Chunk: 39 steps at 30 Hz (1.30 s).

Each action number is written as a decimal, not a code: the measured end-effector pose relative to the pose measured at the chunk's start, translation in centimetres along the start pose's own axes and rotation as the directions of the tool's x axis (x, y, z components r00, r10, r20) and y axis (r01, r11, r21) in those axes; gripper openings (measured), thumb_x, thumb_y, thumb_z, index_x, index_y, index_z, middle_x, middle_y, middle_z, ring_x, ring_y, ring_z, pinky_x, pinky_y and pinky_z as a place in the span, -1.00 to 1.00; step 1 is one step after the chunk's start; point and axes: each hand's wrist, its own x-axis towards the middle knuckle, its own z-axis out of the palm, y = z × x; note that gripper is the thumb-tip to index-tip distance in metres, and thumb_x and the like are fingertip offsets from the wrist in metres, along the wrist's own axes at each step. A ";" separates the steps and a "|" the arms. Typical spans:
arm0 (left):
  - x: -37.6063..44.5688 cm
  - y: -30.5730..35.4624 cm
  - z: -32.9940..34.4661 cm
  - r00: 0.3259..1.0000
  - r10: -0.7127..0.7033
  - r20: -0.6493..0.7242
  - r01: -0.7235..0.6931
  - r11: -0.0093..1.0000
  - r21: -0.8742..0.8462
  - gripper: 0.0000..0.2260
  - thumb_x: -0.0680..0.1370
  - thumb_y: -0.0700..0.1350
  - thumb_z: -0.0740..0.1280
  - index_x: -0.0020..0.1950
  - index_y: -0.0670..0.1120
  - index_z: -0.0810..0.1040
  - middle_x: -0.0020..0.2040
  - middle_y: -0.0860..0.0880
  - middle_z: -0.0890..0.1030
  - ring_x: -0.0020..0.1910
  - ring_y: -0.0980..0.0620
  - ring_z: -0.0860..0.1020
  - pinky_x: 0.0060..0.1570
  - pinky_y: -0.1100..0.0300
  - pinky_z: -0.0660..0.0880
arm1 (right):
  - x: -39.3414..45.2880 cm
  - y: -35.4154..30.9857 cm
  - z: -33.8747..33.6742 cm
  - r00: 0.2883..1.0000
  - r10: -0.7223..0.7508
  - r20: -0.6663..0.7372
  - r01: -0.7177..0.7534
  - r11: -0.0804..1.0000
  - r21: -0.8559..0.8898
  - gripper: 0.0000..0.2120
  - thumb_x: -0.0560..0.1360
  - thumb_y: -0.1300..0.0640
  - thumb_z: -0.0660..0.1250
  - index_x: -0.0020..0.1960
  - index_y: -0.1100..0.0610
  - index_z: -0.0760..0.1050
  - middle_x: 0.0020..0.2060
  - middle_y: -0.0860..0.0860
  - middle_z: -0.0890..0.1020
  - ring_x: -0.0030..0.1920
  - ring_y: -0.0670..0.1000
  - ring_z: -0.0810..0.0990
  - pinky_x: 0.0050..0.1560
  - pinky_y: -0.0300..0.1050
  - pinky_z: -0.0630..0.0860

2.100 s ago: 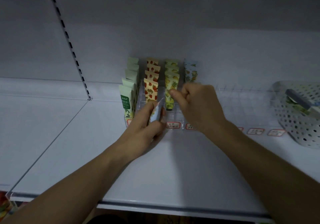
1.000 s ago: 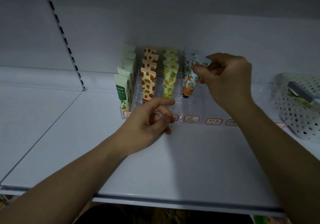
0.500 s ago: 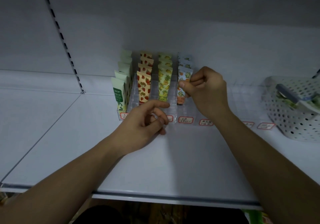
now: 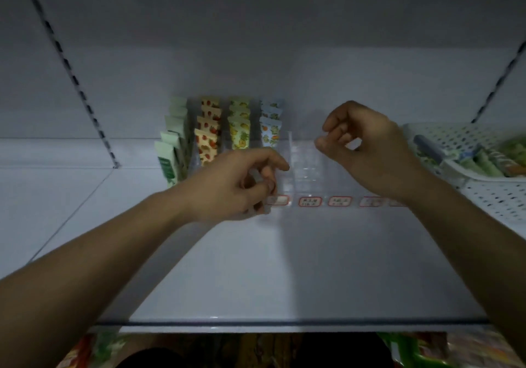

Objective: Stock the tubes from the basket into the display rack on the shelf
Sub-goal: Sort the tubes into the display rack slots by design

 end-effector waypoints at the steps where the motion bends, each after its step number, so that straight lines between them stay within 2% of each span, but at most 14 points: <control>1: 1.0 0.7 0.4 0.999 0.037 0.011 -0.037 0.999 0.020 -0.76 0.62 -0.24 0.29 0.24 -0.01 0.54 -0.08 0.03 0.62 -0.21 0.06 0.69 -0.15 -0.02 0.65 | -0.4 0.3 -1.7 1.000 -0.012 0.019 0.013 0.998 -0.068 -0.86 0.49 0.07 0.48 -0.02 0.05 0.55 -0.22 -0.11 0.60 -0.21 -0.13 0.57 -0.20 -0.41 0.45; 4: 4.2 2.4 2.3 0.990 0.132 0.048 -0.137 0.983 0.121 -0.73 0.60 -0.22 0.32 0.24 0.05 0.53 -0.06 0.12 0.64 -0.19 0.13 0.67 -0.19 0.14 0.63 | -1.3 1.5 -6.8 0.998 0.023 0.058 -0.009 0.974 -0.224 -0.92 0.50 0.08 0.47 -0.05 0.02 0.58 -0.19 -0.16 0.64 -0.13 -0.16 0.61 -0.18 -0.48 0.44; 8: 8.4 4.4 5.7 0.962 0.274 0.012 -0.271 0.946 0.177 -0.75 0.57 -0.20 0.35 0.21 0.04 0.58 -0.08 0.16 0.64 -0.10 0.19 0.61 -0.14 0.31 0.54 | -2.8 3.6 -13.0 0.989 0.141 0.039 -0.117 0.922 -0.368 -0.95 0.52 0.05 0.43 -0.07 -0.06 0.57 -0.19 -0.21 0.65 -0.12 -0.20 0.60 -0.23 -0.50 0.42; 13: 12.9 8.2 10.4 0.910 0.406 -0.087 -0.401 0.914 0.067 -0.77 0.56 -0.21 0.35 0.15 0.06 0.58 0.07 0.14 0.65 0.08 0.24 0.57 0.06 0.49 0.40 | -4.4 6.7 -20.3 0.952 0.292 -0.091 -0.295 0.796 -0.529 -0.88 0.48 0.13 0.46 -0.09 -0.07 0.57 -0.17 -0.19 0.65 -0.14 -0.16 0.62 -0.18 -0.36 0.41; 16: 14.6 10.3 13.1 0.907 0.400 -0.127 -0.406 0.914 -0.017 -0.76 0.56 -0.18 0.35 0.20 0.02 0.60 0.12 0.13 0.65 0.03 0.20 0.62 0.00 0.35 0.54 | -4.2 8.7 -23.3 0.889 0.412 -0.198 -0.449 0.706 -0.548 -0.89 0.49 0.11 0.44 -0.09 -0.10 0.58 -0.13 -0.09 0.68 -0.13 -0.10 0.62 -0.22 -0.31 0.40; 18: 15.8 11.2 14.4 0.916 0.368 -0.159 -0.379 0.925 -0.040 -0.76 0.55 -0.18 0.35 0.19 0.02 0.61 0.07 0.15 0.66 0.01 0.22 0.61 0.00 0.28 0.56 | -3.9 10.0 -23.6 0.859 0.469 -0.204 -0.497 0.670 -0.551 -0.94 0.51 0.04 0.43 -0.02 -0.07 0.61 -0.10 -0.05 0.69 -0.12 -0.05 0.64 -0.22 -0.29 0.42; 20: 17.4 11.6 15.1 0.929 0.330 -0.165 -0.348 0.933 -0.089 -0.80 0.55 -0.20 0.34 0.13 0.01 0.61 -0.08 0.10 0.69 -0.11 0.17 0.65 -0.04 0.13 0.60 | -3.4 11.3 -22.6 0.869 0.469 -0.159 -0.462 0.651 -0.603 -0.86 0.53 -0.04 0.42 0.04 -0.02 0.62 -0.07 -0.04 0.68 -0.09 -0.02 0.63 -0.15 -0.24 0.44; 22: 19.1 11.9 15.5 0.949 0.281 -0.142 -0.300 0.944 -0.137 -0.84 0.55 -0.20 0.31 0.07 0.01 0.59 -0.26 -0.01 0.69 -0.28 -0.02 0.67 -0.21 -0.02 0.62 | -3.0 12.4 -21.3 0.862 0.487 -0.141 -0.451 0.610 -0.651 -0.79 0.53 -0.08 0.42 0.07 0.01 0.60 -0.03 -0.01 0.67 -0.08 0.01 0.61 -0.08 -0.19 0.47; 25: 21.0 12.0 15.9 0.952 0.255 -0.168 -0.274 0.957 -0.098 -0.88 0.55 -0.21 0.31 -0.01 -0.01 0.59 -0.42 -0.07 0.65 -0.42 -0.08 0.63 -0.34 -0.05 0.60 | -2.6 13.2 -20.4 0.766 0.621 -0.164 -0.541 0.486 -0.686 -0.63 0.45 -0.12 0.48 0.13 0.07 0.56 -0.02 0.05 0.65 -0.08 0.06 0.61 -0.03 -0.06 0.61; 29: 21.8 12.2 16.5 0.952 0.250 -0.178 -0.256 0.966 -0.016 -0.90 0.54 -0.15 0.33 -0.11 0.03 0.59 -0.46 -0.02 0.62 -0.48 -0.01 0.60 -0.38 -0.03 0.59 | -1.4 13.1 -20.1 0.682 0.720 -0.132 -0.538 0.370 -0.758 -0.42 0.37 -0.12 0.56 0.25 0.14 0.48 0.09 0.10 0.60 0.01 0.10 0.57 -0.03 -0.07 0.58; 31: 21.7 12.3 16.5 0.948 0.254 -0.193 -0.254 0.967 0.026 -0.89 0.53 -0.15 0.34 -0.16 0.03 0.59 -0.49 0.01 0.59 -0.52 0.05 0.56 -0.39 0.00 0.57 | -0.5 12.9 -19.8 0.649 0.757 -0.082 -0.530 0.371 -0.763 -0.46 0.36 -0.13 0.57 0.13 0.17 0.46 0.02 0.10 0.59 -0.01 0.10 0.58 -0.06 -0.08 0.57; 34: 21.5 12.2 16.2 0.950 0.242 -0.196 -0.243 0.970 0.021 -0.87 0.53 -0.16 0.35 -0.19 0.03 0.59 -0.52 0.00 0.56 -0.53 0.05 0.54 -0.42 0.02 0.56 | 0.4 13.1 -19.8 0.619 0.785 -0.017 -0.566 0.431 -0.703 -0.61 0.35 -0.07 0.58 -0.19 0.20 0.49 -0.24 0.06 0.58 -0.25 0.03 0.55 -0.29 -0.15 0.47; 36: 21.6 12.1 15.8 0.956 0.222 -0.193 -0.225 0.974 0.007 -0.88 0.53 -0.16 0.35 -0.19 0.03 0.58 -0.51 0.00 0.57 -0.53 0.04 0.57 -0.42 0.00 0.57 | 0.6 13.0 -19.9 0.608 0.794 0.012 -0.593 0.464 -0.658 -0.68 0.40 -0.01 0.55 -0.24 0.20 0.52 -0.31 0.06 0.56 -0.32 0.04 0.52 -0.31 -0.18 0.42; 39: 21.5 12.2 15.5 0.963 0.195 -0.187 -0.196 0.980 0.014 -0.89 0.53 -0.16 0.36 -0.17 0.02 0.59 -0.49 0.03 0.58 -0.52 0.07 0.58 -0.43 0.04 0.59 | 0.6 12.8 -19.5 0.625 0.780 0.029 -0.540 0.459 -0.706 -0.68 0.46 -0.03 0.48 -0.29 0.16 0.49 -0.36 0.04 0.53 -0.35 0.02 0.50 -0.30 -0.17 0.45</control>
